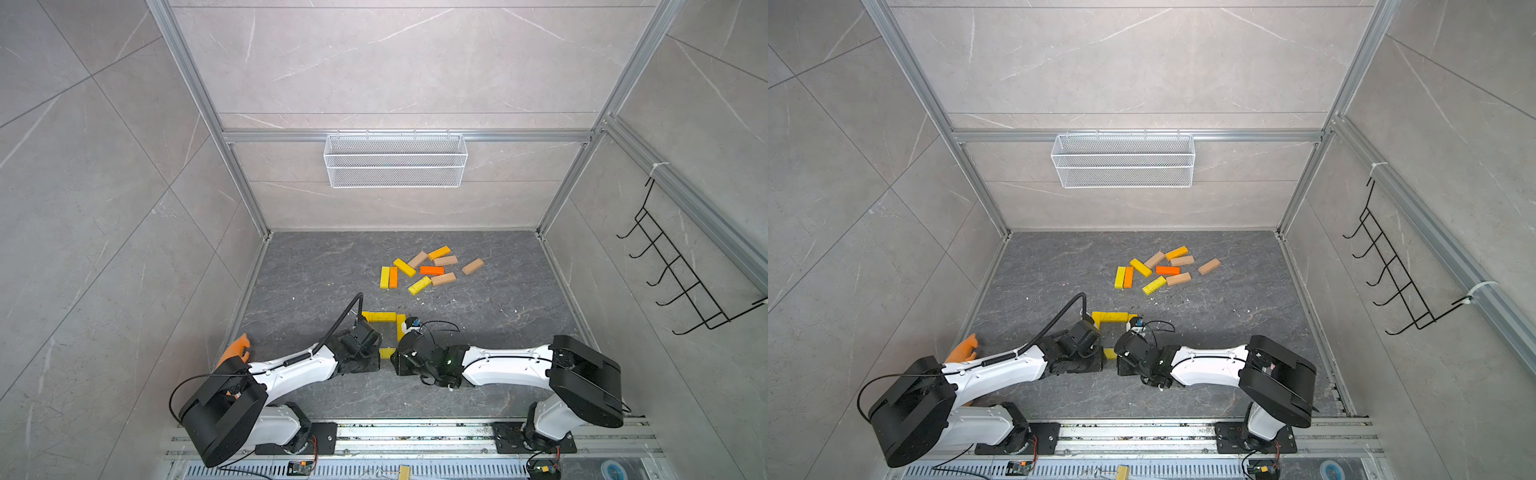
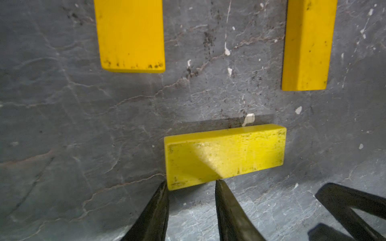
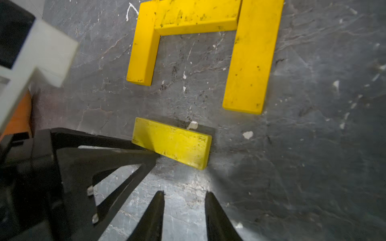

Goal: Assemble the number 8 with building blocks
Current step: Adjust the building block at the center of the board, then assemble the building block at the center of the board.

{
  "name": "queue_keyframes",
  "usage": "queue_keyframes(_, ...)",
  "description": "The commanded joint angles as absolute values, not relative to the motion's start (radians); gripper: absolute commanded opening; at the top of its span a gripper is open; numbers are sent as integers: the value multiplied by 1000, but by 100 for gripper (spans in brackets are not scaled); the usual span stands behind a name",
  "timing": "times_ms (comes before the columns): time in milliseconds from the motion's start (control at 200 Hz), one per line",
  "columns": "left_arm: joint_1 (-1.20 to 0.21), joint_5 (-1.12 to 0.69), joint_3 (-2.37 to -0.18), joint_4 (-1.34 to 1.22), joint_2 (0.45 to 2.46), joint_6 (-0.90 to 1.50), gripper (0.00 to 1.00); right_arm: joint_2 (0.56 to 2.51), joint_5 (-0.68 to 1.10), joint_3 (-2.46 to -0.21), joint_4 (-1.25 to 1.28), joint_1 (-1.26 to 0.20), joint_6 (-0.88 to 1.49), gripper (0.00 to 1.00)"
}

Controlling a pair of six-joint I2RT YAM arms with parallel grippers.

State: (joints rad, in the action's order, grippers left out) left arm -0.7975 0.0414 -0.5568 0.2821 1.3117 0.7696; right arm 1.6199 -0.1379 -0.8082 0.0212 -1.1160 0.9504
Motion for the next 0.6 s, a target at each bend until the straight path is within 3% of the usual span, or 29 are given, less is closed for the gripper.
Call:
queue_keyframes(0, -793, 23, -546, 253, 1315, 747, 40, 1651, -115, -821, 48, -1099, 970, 35)
queue_keyframes(594, -794, 37, -548, 241, 1356, 767, 40, 1762, -61, -875, 86, -1039, 956, 25)
